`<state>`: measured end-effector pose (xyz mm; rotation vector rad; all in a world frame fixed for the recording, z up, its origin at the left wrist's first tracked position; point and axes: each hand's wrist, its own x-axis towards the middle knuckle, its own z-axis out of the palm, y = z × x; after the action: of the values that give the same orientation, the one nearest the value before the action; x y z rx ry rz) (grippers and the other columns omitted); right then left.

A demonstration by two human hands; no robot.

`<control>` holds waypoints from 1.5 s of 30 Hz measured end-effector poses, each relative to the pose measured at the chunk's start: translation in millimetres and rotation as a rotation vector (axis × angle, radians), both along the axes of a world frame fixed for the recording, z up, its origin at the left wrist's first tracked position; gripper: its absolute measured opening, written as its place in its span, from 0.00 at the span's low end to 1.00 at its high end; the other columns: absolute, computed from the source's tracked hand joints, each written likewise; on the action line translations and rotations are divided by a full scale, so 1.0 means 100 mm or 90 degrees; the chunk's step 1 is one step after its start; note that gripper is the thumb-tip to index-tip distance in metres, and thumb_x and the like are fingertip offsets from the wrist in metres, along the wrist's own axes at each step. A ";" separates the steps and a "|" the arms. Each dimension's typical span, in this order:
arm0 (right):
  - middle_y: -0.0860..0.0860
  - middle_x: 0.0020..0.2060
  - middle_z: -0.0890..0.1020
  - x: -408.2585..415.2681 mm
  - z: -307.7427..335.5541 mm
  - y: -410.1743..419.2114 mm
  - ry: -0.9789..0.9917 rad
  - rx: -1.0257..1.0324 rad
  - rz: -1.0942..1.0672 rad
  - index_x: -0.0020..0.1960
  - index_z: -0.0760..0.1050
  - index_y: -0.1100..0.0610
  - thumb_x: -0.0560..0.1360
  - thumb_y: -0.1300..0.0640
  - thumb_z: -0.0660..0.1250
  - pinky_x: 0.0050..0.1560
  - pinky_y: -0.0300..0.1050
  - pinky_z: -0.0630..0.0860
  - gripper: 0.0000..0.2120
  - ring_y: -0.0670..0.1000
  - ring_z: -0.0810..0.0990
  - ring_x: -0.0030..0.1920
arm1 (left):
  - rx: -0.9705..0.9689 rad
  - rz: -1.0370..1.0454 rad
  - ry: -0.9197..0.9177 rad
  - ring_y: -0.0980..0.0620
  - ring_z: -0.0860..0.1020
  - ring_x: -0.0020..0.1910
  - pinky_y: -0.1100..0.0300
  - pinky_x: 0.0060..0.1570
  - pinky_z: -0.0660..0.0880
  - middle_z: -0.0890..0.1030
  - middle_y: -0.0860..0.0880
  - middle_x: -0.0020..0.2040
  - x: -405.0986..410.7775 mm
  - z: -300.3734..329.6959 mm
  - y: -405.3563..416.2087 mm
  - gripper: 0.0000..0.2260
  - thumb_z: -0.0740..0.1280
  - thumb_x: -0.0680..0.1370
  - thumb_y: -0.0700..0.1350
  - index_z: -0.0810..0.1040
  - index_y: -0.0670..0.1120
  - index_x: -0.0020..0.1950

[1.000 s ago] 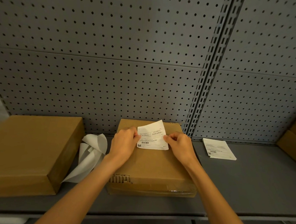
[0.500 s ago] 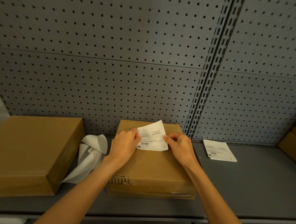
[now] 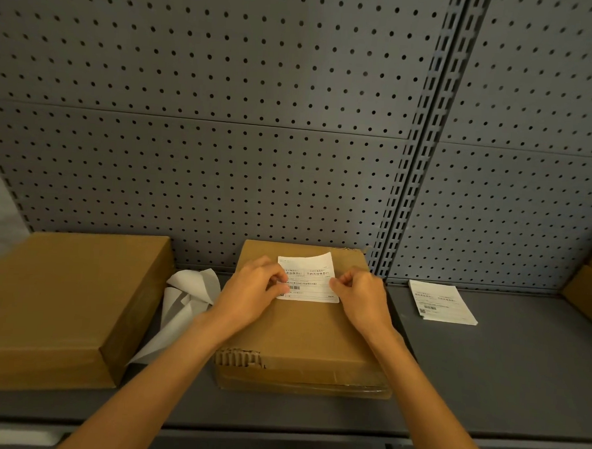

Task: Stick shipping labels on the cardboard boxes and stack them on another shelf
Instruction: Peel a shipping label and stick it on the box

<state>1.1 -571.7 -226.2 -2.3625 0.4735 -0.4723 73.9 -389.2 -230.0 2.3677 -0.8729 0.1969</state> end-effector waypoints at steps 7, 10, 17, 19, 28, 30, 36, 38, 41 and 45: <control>0.50 0.53 0.77 -0.09 0.06 0.07 -0.064 -0.249 0.040 0.57 0.74 0.58 0.77 0.55 0.64 0.50 0.44 0.73 0.11 0.51 0.75 0.54 | 0.009 0.009 -0.019 0.54 0.72 0.54 0.61 0.53 0.71 0.75 0.52 0.52 -0.04 -0.02 0.00 0.12 0.65 0.78 0.49 0.79 0.47 0.58; 0.50 0.57 0.79 -0.19 0.06 0.23 -0.062 -0.396 0.159 0.64 0.74 0.55 0.79 0.54 0.59 0.58 0.44 0.72 0.15 0.50 0.75 0.58 | 0.025 0.018 -0.030 0.54 0.70 0.58 0.65 0.53 0.66 0.75 0.52 0.55 -0.03 -0.01 0.01 0.13 0.64 0.78 0.50 0.78 0.48 0.60; 0.55 0.63 0.78 -0.30 0.01 0.38 -0.016 -0.514 0.158 0.64 0.76 0.57 0.74 0.52 0.59 0.70 0.52 0.65 0.21 0.55 0.75 0.65 | 0.073 0.025 -0.037 0.53 0.69 0.58 0.61 0.58 0.64 0.74 0.53 0.60 -0.04 -0.04 0.02 0.17 0.62 0.79 0.53 0.74 0.49 0.66; 0.53 0.72 0.69 -0.31 0.02 0.39 0.016 -0.487 0.232 0.72 0.67 0.57 0.79 0.51 0.54 0.74 0.46 0.48 0.23 0.51 0.63 0.74 | 0.091 0.028 -0.041 0.53 0.68 0.61 0.59 0.60 0.62 0.72 0.54 0.64 -0.04 -0.04 0.02 0.19 0.60 0.80 0.54 0.71 0.49 0.69; 0.47 0.78 0.48 -0.34 -0.02 0.20 0.202 -0.320 0.297 0.78 0.45 0.52 0.83 0.48 0.45 0.73 0.40 0.38 0.25 0.43 0.44 0.76 | 0.168 0.013 -0.002 0.54 0.58 0.74 0.56 0.70 0.53 0.62 0.57 0.75 -0.03 -0.05 0.06 0.21 0.53 0.82 0.54 0.62 0.53 0.75; 0.47 0.78 0.47 -0.41 0.00 0.04 0.229 -0.315 0.261 0.78 0.44 0.52 0.83 0.48 0.44 0.74 0.41 0.39 0.25 0.43 0.44 0.77 | 0.177 0.007 0.001 0.55 0.57 0.74 0.57 0.70 0.52 0.60 0.57 0.75 -0.03 -0.05 0.06 0.21 0.52 0.82 0.54 0.61 0.54 0.75; 0.47 0.78 0.50 -0.46 -0.01 -0.09 0.239 -0.305 0.218 0.78 0.46 0.53 0.83 0.48 0.44 0.76 0.43 0.41 0.25 0.44 0.46 0.77 | 0.195 0.000 -0.001 0.55 0.56 0.75 0.57 0.70 0.51 0.59 0.56 0.76 -0.06 -0.03 0.07 0.21 0.51 0.83 0.54 0.59 0.53 0.76; 0.49 0.78 0.51 -0.43 0.01 -0.05 0.225 -0.318 0.207 0.78 0.47 0.55 0.83 0.48 0.44 0.76 0.44 0.42 0.26 0.45 0.47 0.77 | 0.198 -0.004 0.006 0.56 0.55 0.75 0.58 0.71 0.51 0.58 0.56 0.76 -0.05 -0.02 0.07 0.22 0.51 0.83 0.54 0.58 0.52 0.76; 0.50 0.78 0.49 -0.37 0.08 0.04 0.184 -0.348 0.205 0.78 0.45 0.57 0.83 0.49 0.45 0.75 0.43 0.38 0.26 0.46 0.45 0.77 | 0.186 -0.021 0.024 0.56 0.53 0.76 0.58 0.72 0.50 0.58 0.54 0.77 -0.05 -0.03 0.05 0.22 0.51 0.83 0.53 0.58 0.49 0.76; 0.51 0.78 0.48 -0.15 0.10 0.20 0.188 -0.362 0.274 0.78 0.45 0.57 0.83 0.51 0.44 0.74 0.42 0.38 0.26 0.46 0.44 0.77 | 0.157 -0.030 0.048 0.55 0.54 0.76 0.59 0.73 0.50 0.59 0.52 0.76 -0.04 -0.05 0.04 0.22 0.53 0.83 0.52 0.59 0.47 0.76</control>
<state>-14.1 -552.0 -216.5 -2.9953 -0.0724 -0.0519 69.9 -385.2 -234.5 2.5593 -0.9631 -0.0200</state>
